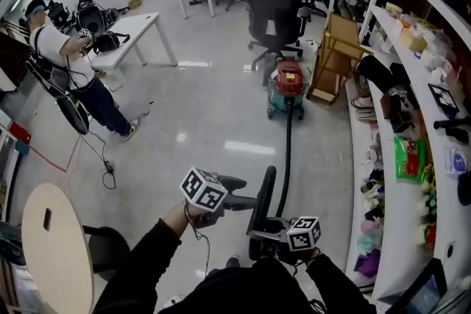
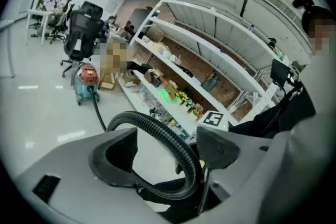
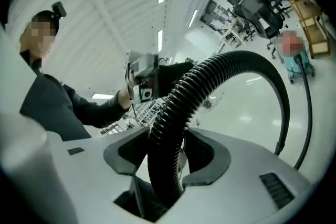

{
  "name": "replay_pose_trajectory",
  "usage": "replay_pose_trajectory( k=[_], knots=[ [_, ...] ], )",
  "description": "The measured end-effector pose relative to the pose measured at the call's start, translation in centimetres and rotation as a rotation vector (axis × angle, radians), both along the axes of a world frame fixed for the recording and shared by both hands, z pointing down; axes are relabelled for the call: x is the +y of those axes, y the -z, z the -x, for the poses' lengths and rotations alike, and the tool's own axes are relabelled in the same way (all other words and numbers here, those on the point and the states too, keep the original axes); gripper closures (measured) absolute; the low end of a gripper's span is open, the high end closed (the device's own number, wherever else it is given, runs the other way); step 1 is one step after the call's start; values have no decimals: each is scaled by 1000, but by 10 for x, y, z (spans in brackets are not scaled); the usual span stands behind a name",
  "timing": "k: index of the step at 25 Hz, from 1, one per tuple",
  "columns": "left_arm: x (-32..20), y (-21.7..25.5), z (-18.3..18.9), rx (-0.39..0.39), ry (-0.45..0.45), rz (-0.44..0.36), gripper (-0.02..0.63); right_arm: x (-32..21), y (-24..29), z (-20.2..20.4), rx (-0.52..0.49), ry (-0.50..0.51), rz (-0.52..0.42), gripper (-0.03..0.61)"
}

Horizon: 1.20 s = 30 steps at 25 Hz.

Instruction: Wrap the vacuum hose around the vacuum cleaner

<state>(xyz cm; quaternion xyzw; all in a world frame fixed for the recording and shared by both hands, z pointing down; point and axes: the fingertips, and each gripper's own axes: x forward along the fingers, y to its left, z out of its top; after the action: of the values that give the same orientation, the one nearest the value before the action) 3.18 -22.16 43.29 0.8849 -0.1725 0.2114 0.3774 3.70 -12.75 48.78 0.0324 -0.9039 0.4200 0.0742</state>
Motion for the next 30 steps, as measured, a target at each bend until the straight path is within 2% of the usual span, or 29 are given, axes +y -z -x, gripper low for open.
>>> replay_pose_trajectory(
  k=[2,4,9,11,13,18,22,25,30],
  knots=[
    [14,-7,-1,22,42,-45,267,-22,2,-8,-33,-20,44,373],
    [37,-25,-5,11,81,-78,267,-44,6,-15,-67,-47,87,373],
    [82,-87,-34,-130,120,-155,266,-110,36,-23,-182,-151,225,376],
    [80,-111,-44,-157,159,-178,266,-138,47,-25,-234,-212,279,378],
    [68,-125,-55,-147,192,-189,262,-161,49,-27,-259,-265,319,385],
    [44,-150,-87,-204,96,-225,263,-209,42,-34,-279,-349,366,387],
    [12,-168,-70,-254,141,-256,281,-246,41,-33,-334,-433,424,388],
    [-10,-153,-51,-237,126,-336,424,-278,43,-28,-370,-494,471,387],
    [-50,-100,-25,-102,48,-388,429,-337,53,-25,-484,-577,539,386]
  ],
)
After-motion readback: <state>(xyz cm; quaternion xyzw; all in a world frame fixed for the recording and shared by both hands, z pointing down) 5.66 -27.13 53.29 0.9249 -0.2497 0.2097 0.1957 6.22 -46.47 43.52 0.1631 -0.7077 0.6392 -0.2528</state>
